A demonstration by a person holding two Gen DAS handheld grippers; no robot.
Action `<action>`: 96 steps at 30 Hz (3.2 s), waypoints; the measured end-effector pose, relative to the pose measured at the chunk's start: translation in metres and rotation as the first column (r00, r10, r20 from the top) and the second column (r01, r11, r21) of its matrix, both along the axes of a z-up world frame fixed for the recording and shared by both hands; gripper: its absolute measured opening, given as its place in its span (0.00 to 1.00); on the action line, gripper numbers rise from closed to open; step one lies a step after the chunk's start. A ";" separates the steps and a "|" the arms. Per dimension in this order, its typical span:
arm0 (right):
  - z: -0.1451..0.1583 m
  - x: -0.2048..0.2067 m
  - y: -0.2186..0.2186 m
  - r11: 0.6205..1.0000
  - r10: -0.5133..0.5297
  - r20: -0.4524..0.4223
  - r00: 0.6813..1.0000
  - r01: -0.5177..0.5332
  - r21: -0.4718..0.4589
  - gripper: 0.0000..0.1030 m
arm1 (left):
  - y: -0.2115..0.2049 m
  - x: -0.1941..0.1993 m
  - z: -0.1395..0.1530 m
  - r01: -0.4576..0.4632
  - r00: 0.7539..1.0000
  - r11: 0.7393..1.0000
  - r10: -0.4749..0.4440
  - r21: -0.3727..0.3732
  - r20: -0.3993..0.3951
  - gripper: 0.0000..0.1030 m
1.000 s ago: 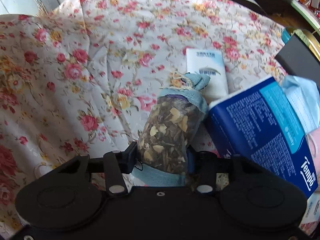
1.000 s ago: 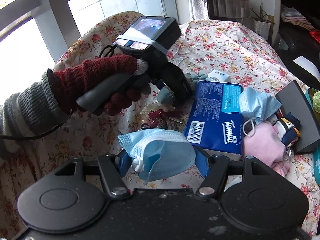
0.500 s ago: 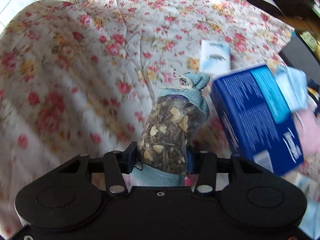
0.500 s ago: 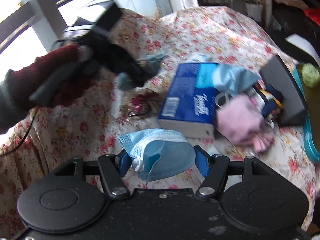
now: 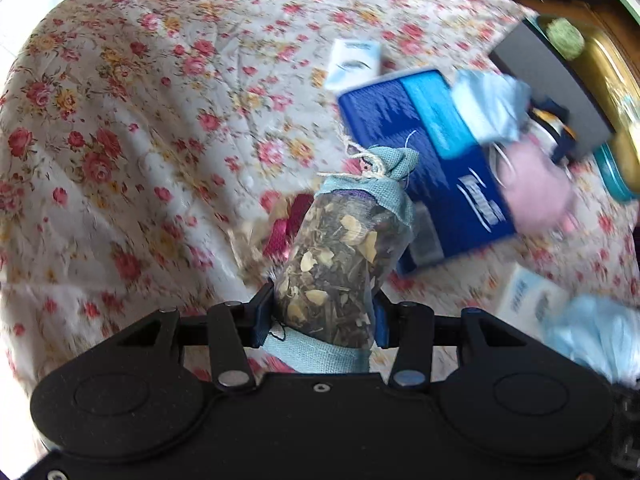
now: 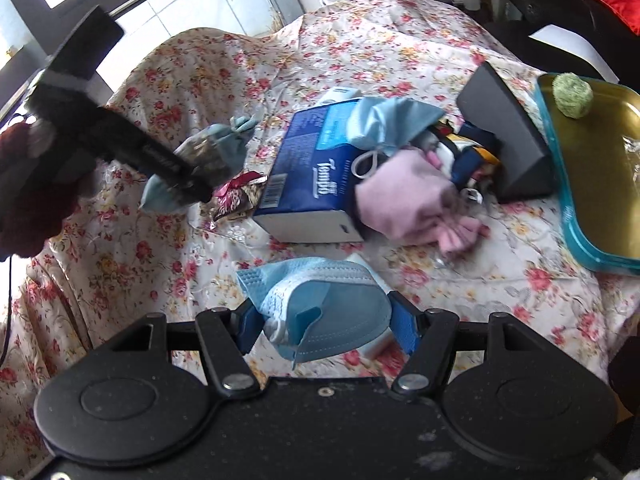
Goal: Organize soft objects
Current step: 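Carry the herb bag and blue mask into the gold tray and open both tools, then move both open tools back over the pile to a white tissue pack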
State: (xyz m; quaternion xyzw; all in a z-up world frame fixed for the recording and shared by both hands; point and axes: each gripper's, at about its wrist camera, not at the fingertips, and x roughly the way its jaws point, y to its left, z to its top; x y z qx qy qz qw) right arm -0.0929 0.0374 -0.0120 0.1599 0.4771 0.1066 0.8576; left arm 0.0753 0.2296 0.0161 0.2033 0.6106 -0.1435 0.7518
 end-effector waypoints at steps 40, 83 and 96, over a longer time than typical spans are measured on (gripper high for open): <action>-0.024 -0.008 -0.239 0.752 -0.657 0.116 0.745 0.658 0.033 0.65 | -0.280 -0.023 0.008 0.122 0.992 0.922 -0.101 -0.367 0.076 0.45; -0.039 0.023 -0.227 0.794 -0.604 0.085 0.792 0.607 -0.016 0.89 | -0.230 -0.005 -0.010 0.057 0.995 0.958 -0.032 -0.282 0.096 0.63; -0.031 0.014 -0.207 0.807 -0.566 0.137 0.813 0.581 -0.110 0.89 | -0.125 -0.012 -0.001 0.003 0.990 0.972 0.030 -0.235 0.138 0.64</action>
